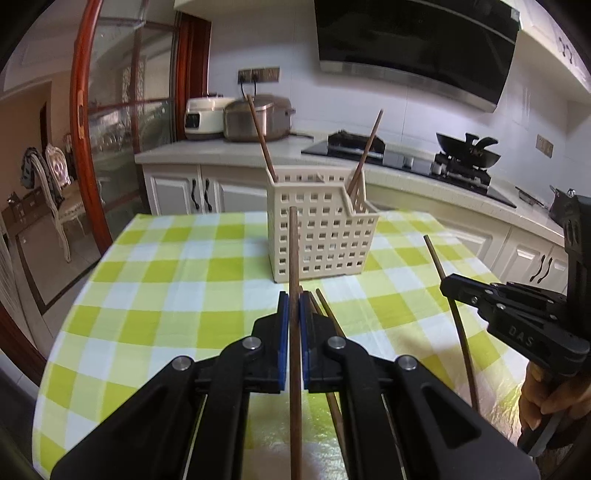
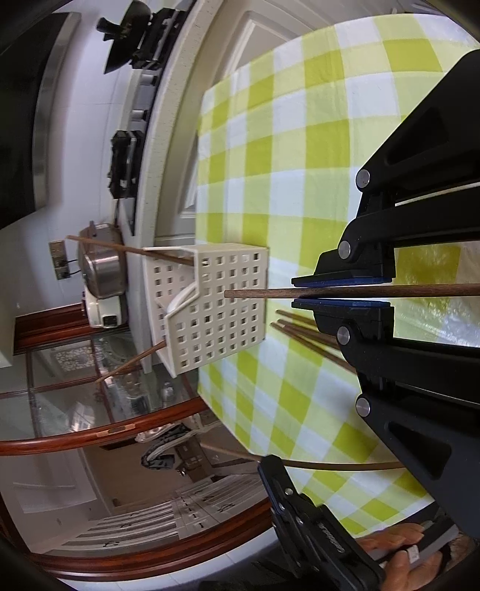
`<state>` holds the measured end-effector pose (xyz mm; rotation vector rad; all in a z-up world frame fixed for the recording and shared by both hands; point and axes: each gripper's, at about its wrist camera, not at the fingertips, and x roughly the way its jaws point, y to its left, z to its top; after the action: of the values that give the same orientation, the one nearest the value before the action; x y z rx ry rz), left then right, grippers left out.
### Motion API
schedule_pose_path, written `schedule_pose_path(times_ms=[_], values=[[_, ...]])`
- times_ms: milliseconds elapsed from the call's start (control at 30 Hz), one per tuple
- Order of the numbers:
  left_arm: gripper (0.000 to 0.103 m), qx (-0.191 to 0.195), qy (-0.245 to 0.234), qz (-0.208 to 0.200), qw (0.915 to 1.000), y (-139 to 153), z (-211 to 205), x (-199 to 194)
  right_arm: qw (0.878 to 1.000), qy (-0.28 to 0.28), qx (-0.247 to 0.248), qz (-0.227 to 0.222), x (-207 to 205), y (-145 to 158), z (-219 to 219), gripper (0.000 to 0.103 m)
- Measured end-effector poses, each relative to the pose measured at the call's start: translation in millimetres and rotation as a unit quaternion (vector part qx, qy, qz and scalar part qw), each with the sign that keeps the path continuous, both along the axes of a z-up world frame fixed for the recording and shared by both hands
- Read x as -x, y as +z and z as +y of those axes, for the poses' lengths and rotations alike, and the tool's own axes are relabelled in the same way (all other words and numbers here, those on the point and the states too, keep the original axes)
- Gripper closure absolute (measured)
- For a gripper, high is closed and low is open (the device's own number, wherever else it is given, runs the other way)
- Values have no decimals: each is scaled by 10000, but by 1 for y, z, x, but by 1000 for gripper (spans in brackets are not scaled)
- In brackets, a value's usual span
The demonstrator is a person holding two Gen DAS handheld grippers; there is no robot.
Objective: Organize utensils
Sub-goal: 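Lift both chopsticks upright and carry them toward the basket, then lower both upright chopsticks into the white basket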
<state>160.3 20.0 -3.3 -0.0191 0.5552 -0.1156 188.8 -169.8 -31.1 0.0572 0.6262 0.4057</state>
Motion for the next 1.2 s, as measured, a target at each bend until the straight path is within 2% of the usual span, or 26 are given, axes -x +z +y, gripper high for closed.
schedule_pose_path(times_ms=[200, 467, 733, 1200], values=[[97, -11, 17, -280, 9996, 14, 4, 21, 9997, -63, -9, -226, 10, 15, 3, 97], [97, -4, 24, -438, 9990, 22, 4, 37, 9987, -79, 36, -501, 26, 34, 7, 97], [97, -49, 114, -842, 9964, 37, 1, 59, 9965, -116, 56, -832, 43, 54, 8, 97], [97, -34, 82, -1006, 9949, 45, 0, 69, 9940, -163, 95, -1076, 57, 65, 9, 97]])
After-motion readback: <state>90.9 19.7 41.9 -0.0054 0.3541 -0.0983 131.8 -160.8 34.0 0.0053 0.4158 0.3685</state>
